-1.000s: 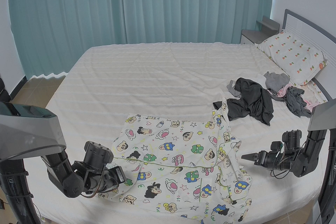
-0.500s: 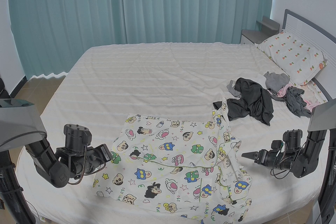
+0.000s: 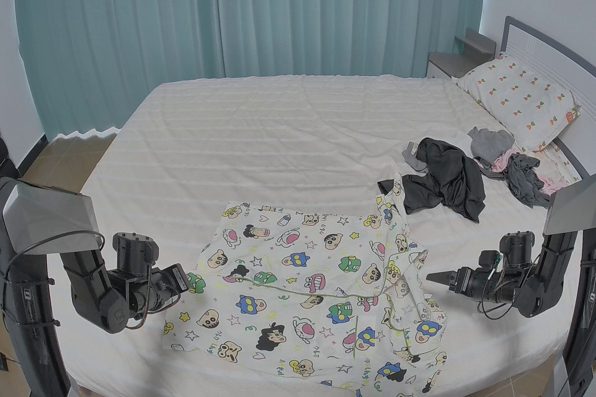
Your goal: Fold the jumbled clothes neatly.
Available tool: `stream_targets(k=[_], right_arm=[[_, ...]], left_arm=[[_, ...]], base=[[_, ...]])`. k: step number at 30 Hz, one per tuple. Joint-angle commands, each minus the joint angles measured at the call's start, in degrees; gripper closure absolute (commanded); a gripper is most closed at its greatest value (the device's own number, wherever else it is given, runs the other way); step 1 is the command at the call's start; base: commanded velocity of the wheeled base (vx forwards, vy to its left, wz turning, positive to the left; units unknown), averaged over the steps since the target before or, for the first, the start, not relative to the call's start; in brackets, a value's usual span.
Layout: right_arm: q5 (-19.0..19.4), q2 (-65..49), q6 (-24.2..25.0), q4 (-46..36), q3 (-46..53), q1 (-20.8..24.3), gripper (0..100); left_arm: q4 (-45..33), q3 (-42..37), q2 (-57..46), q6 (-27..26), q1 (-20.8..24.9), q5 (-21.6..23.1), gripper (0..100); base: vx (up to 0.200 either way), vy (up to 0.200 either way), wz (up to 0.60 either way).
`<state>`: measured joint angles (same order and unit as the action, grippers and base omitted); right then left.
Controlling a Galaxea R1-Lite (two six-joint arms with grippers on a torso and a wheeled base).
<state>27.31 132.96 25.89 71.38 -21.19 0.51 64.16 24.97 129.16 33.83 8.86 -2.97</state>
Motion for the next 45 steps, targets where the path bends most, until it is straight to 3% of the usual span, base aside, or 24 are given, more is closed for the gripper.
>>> stream_targets(k=[1, 15, 16, 23, 27, 33, 39, 44, 45], right_arm=[[0.0, 0.1, 0.0, 0.0, 0.0, 0.0, 0], [-0.2, 0.8, -0.2, 0.1, -0.3, 0.0, 0], [-0.2, 0.9, -0.2, 0.1, -0.4, 0.0, 0], [-0.9, 4.4, -0.1, 0.0, -4.4, 0.4, 0], [-3.8, 6.7, -0.1, -0.4, -7.3, 0.7, 0], [-10.7, 8.5, -0.1, -1.2, -13.2, 0.6, 0], [-12.0, 8.2, -1.1, -1.3, -13.0, 2.3, 0], [-13.2, 8.0, -4.8, -3.5, -13.7, 3.4, 0], [-16.8, 8.5, -7.3, -8.7, -17.0, 5.7, 0]], left_arm=[[0.1, 0.6, 2.6, -0.3, -1.3, 0.0, 100], [3.0, 2.4, 7.3, -0.5, -4.6, 0.1, 100], [3.0, 2.4, 7.4, -0.5, -4.7, 0.1, 0], [3.0, 3.3, 7.8, -0.3, -6.8, 0.2, 0], [3.1, 2.1, 6.8, 0.7, -8.2, 1.0, 0], [3.1, -3.4, 0.6, 8.7, -9.0, 7.6, 0], [4.5, -7.7, -1.8, 12.9, -8.4, 9.9, 0], [8.2, -9.8, -0.8, 13.6, -8.4, 9.9, 0], [12.9, -11.7, 0.6, 13.8, -8.4, 9.8, 0]], base=[[0.000, 0.000, 0.00], [0.000, 0.000, 0.00], [0.000, 0.000, 0.00], [0.000, 0.000, 0.00], [0.000, 0.000, 0.00], [0.000, 0.000, 0.00], [0.000, 0.000, 0.00], [0.000, 0.000, 0.00], [0.000, 0.000, 0.00]])
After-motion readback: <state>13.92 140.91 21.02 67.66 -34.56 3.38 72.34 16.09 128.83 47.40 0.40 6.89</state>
